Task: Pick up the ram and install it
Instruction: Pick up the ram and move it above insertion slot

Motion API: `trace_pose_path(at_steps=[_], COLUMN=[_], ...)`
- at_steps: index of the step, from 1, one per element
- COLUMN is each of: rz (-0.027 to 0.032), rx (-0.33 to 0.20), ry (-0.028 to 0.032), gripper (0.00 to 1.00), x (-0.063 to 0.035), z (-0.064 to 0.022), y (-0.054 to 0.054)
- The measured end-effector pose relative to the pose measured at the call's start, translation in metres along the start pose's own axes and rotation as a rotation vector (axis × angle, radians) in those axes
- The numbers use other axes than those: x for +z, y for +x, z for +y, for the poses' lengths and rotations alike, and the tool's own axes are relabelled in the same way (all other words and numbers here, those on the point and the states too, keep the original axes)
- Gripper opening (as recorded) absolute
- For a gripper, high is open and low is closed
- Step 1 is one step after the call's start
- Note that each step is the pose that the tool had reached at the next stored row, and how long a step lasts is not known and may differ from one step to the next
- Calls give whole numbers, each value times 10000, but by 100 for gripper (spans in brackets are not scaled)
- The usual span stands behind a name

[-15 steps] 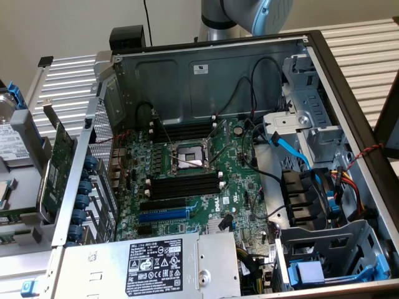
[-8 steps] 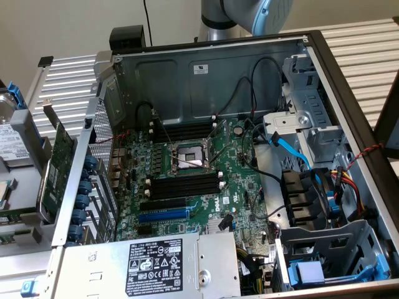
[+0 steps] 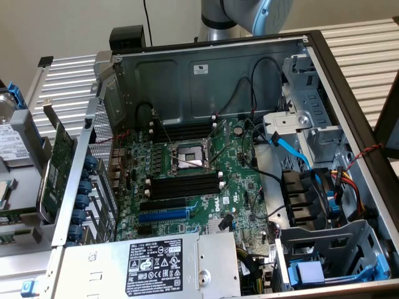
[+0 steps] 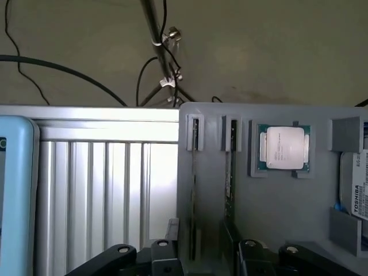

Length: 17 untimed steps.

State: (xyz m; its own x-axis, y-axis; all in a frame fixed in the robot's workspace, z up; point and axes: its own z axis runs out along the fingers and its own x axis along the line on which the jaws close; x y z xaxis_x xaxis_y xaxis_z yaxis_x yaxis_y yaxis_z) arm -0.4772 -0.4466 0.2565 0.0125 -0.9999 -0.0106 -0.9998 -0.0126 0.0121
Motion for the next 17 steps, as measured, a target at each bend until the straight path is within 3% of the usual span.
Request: trace_pose_path(at_steps=[4, 10, 17], rz=[2, 8, -6], rx=[-129, -180, -185], ry=[31, 328, 329], gripper=[42, 42, 42], x=[57, 103, 230], z=[0, -1, -1], y=[24, 33, 70])
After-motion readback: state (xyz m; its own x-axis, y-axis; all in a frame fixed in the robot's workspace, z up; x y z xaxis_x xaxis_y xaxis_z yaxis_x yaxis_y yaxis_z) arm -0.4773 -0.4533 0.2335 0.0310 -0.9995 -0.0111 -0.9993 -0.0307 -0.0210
